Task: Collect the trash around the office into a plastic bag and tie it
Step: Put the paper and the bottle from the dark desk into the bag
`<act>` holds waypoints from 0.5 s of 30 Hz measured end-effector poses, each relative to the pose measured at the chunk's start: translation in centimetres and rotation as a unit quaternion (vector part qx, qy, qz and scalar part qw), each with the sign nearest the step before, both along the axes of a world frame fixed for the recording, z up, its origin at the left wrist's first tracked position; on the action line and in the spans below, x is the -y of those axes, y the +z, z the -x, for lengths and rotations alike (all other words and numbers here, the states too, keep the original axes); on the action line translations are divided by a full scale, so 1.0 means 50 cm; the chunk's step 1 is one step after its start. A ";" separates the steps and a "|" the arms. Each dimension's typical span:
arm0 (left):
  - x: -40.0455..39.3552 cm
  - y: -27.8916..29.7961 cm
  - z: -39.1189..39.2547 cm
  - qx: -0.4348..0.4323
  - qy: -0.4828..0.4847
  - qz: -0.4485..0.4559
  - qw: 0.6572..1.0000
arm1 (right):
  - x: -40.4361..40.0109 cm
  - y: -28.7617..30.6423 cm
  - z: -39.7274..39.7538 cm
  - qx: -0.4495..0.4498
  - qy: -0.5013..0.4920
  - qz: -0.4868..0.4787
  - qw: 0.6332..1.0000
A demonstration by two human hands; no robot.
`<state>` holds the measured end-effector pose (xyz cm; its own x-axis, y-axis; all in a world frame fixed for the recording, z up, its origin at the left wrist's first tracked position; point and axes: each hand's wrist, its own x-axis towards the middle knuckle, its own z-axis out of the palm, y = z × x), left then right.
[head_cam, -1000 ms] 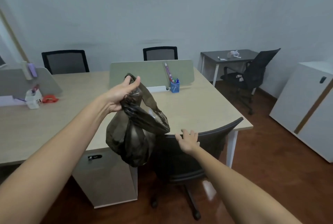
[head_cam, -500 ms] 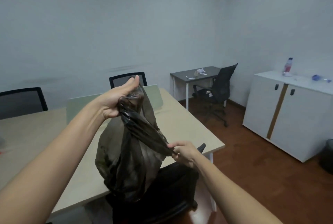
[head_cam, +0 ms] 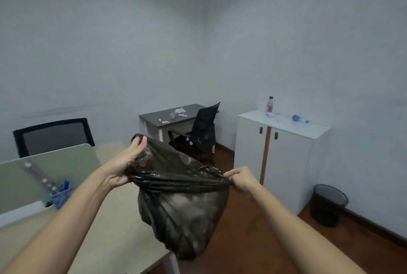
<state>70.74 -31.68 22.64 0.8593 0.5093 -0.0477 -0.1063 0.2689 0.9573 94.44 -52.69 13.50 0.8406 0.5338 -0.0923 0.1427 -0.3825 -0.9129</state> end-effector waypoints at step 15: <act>-0.207 -0.164 -0.690 0.001 -0.061 0.109 0.992 | -0.125 -0.077 -0.621 -0.106 -0.132 -0.027 0.985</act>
<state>105.22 -21.36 14.43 0.9141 0.3793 -0.1433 -0.0621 0.4803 0.8749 125.50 -46.41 9.64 0.9154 0.3088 -0.2583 -0.1508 -0.3318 -0.9312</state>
